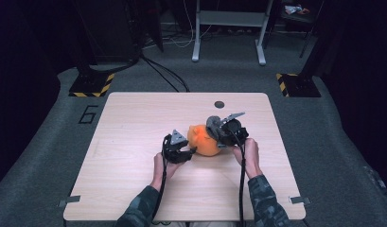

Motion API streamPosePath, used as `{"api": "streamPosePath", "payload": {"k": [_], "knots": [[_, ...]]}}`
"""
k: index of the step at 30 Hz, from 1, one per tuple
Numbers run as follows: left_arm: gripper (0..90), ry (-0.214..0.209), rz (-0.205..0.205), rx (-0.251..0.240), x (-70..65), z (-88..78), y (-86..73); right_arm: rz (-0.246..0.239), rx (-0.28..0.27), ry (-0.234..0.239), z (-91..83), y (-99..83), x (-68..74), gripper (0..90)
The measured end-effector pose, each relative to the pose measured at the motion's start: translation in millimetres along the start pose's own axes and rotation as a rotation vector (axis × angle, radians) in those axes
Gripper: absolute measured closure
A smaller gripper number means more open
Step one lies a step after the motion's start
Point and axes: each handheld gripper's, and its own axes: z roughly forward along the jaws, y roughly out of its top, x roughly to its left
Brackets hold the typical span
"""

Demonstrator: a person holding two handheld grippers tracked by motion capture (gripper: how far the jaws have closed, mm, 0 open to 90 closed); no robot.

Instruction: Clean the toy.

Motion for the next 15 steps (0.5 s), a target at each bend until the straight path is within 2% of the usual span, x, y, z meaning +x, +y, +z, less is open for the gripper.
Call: {"api": "streamPosePath", "payload": {"k": [4, 6, 10, 13, 15], "knots": [[46.3, 0.014, 0.03, -0.005, -2.8, 3.9, 1.2, 0.005, -0.002, 0.0, 0.5, -0.1, -0.2, 69.5], [48.0, 0.021, 0.065, 0.006, -6.2, 7.2, 1.9, 0.005, -0.004, -0.001, 0.8, -0.3, -0.3, 69.5], [60.6, 0.039, 0.095, 0.005, -11.2, 10.2, 3.2, 0.014, -0.011, 0.002, 0.8, -1.9, -1.4, 69.5], [73.1, 0.043, 0.101, 0.007, -12.2, 10.9, 4.1, 0.035, -0.014, 0.003, -0.4, -4.1, -1.8, 69.4], [78.1, 0.044, 0.1, 0.008, -12.8, 10.8, 4.6, 0.03, -0.024, 0.005, -1.0, -5.7, -2.9, 69.4]]}}
